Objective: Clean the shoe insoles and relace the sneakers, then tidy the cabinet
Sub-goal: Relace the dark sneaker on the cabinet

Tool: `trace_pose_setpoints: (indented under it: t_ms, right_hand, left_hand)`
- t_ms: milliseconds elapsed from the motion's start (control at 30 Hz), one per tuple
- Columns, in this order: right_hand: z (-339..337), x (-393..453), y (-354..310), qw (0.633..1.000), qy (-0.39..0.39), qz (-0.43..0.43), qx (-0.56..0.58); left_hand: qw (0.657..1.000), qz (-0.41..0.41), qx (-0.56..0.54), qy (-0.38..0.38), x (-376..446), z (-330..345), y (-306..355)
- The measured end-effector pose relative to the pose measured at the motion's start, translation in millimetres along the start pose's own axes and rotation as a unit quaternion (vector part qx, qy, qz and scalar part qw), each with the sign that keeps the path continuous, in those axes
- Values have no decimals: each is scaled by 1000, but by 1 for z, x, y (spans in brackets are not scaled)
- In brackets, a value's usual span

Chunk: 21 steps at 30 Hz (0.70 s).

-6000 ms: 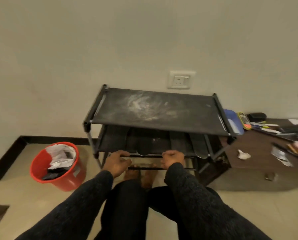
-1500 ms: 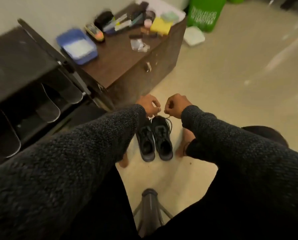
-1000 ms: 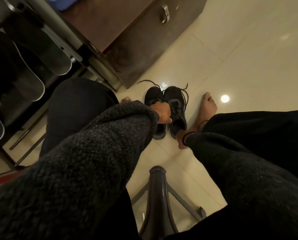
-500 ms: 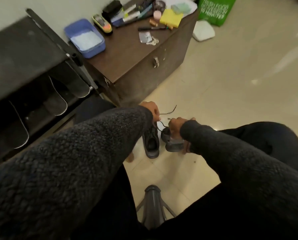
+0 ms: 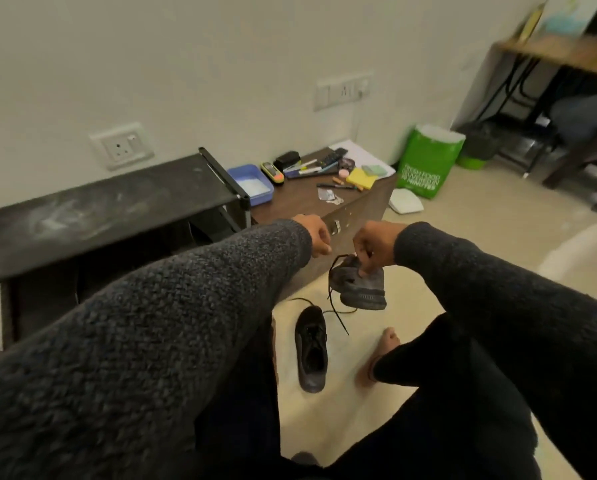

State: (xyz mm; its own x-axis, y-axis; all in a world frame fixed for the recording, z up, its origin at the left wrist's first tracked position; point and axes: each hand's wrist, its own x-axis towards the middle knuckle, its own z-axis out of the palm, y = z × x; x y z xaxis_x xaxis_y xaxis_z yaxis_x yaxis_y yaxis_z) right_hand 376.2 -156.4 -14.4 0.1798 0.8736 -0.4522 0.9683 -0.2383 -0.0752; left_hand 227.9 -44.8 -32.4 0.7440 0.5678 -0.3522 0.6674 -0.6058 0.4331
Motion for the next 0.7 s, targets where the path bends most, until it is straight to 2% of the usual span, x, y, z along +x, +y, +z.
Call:
trace_pose_setpoints:
  t_ms: [233, 400, 567, 700]
  right_hand:
    - [-78, -45, -36, 990, 134, -46, -18]
    - [-93, -35, -53, 978, 200, -65, -9]
    - [-72, 21, -57, 977, 200, -77, -14]
    - [-36, 70, -57, 970, 225, -96, -19]
  left_hand:
    - [995, 16, -18, 101, -58, -67, 1]
    - [988, 0, -7, 152, -66, -103, -24]
    - [976, -30, -49, 212, -21, -92, -70]
    - [974, -24, -37, 221, 14, -46, -97]
